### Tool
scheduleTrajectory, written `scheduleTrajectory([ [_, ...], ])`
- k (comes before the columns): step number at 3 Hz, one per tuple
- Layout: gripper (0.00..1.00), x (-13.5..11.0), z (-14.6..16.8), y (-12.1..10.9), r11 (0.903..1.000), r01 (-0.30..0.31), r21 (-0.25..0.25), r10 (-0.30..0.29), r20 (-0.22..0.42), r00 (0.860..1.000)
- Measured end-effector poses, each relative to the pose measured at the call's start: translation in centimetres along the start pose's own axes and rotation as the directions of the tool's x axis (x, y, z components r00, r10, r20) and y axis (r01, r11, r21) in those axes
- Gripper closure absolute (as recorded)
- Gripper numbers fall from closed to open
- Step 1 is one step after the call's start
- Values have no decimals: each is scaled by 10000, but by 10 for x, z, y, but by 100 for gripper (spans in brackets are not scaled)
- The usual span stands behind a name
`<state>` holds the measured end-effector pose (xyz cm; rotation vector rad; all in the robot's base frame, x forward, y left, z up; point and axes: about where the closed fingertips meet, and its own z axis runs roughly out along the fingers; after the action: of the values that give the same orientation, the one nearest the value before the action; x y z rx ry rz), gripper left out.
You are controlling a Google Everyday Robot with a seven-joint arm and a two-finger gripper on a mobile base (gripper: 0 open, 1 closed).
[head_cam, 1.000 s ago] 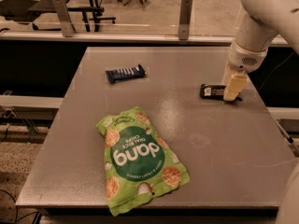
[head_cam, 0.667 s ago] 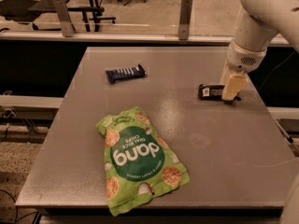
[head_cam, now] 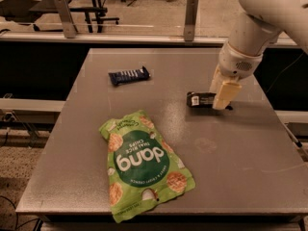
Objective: Move rxbar chocolate near green rice chip bag
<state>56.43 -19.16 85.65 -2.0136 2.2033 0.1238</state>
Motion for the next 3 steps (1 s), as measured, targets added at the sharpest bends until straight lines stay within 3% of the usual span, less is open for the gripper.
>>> scheduleTrajectory([
  [2, 100, -52, 3, 42, 9902, 1135, -814, -1052, 989, 9895],
  [3, 82, -64, 4, 56, 9812, 1594, -1088, -1445, 1329, 9805],
])
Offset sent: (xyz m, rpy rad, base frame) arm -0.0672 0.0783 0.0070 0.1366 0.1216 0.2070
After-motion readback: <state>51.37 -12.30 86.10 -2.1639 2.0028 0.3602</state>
